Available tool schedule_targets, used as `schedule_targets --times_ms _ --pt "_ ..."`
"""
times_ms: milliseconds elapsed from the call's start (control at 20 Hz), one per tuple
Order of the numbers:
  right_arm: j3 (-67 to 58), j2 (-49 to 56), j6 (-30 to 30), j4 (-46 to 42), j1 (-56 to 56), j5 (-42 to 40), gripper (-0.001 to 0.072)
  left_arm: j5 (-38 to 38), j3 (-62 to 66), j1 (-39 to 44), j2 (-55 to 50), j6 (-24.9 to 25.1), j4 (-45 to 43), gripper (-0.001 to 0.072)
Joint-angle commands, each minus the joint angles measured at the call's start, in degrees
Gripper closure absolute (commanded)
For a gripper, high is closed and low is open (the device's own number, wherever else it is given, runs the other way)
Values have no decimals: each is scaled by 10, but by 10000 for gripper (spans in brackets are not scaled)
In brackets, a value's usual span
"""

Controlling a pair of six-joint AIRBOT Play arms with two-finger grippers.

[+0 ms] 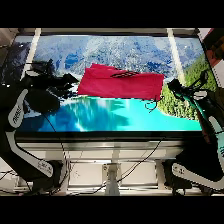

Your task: Fold the clothes and pants, and hang the long-sleeved shirts on hangers.

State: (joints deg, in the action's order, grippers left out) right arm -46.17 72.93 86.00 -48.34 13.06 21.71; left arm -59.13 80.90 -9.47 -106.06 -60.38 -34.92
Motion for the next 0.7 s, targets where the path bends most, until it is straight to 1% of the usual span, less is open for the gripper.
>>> schedule_targets --times_ms 0,200,500,650 --pt "0 0 0 0 0 0 222 9 2 3 -2 -5 -47 -8" --pt "0 0 0 0 0 2 222 -2 2 16 -14 -3 -45 -8" --pt "0 0 0 0 0 13 223 -5 2 30 -36 -1 -15 -7" --pt "0 0 0 0 0 20 223 -13 2 51 -38 25 -16 -6"
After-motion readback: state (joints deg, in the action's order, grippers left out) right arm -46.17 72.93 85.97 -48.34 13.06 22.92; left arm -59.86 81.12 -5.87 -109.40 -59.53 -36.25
